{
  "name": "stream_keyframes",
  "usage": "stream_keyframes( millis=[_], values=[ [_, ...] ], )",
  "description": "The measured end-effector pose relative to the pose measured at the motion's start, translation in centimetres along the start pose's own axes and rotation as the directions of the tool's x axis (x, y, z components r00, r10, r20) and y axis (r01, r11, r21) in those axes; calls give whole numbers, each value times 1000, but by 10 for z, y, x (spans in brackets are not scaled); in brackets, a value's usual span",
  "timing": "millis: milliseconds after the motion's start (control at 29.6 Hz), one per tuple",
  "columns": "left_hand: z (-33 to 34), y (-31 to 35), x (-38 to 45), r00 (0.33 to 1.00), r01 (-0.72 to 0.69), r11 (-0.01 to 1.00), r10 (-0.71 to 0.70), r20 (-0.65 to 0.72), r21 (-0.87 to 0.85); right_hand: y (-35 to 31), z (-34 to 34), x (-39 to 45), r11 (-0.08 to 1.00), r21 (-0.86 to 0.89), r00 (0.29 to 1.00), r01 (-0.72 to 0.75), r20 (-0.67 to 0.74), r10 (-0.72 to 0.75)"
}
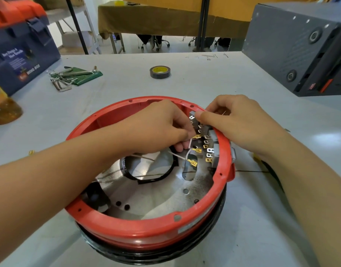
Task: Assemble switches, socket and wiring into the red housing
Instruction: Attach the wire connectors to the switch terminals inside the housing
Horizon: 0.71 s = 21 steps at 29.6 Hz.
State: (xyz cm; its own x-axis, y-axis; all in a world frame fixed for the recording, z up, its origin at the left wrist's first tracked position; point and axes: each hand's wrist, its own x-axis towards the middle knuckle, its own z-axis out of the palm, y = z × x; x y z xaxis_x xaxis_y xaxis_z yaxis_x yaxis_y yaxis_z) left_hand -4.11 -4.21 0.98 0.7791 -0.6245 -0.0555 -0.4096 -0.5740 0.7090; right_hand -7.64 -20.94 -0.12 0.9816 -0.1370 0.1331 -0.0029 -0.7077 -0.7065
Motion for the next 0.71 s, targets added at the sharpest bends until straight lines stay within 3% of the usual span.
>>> stream_keyframes(
  millis=[371,709],
  values=[
    [-4,-4,1,987,-156,949,163,-4,275,-3,-1,0,998,-60,999,-20,39,23],
    [-2,-7,5,966,-238,901,259,-11,363,-3,1,1,996,-86,1000,-13,27,15]
  ],
)
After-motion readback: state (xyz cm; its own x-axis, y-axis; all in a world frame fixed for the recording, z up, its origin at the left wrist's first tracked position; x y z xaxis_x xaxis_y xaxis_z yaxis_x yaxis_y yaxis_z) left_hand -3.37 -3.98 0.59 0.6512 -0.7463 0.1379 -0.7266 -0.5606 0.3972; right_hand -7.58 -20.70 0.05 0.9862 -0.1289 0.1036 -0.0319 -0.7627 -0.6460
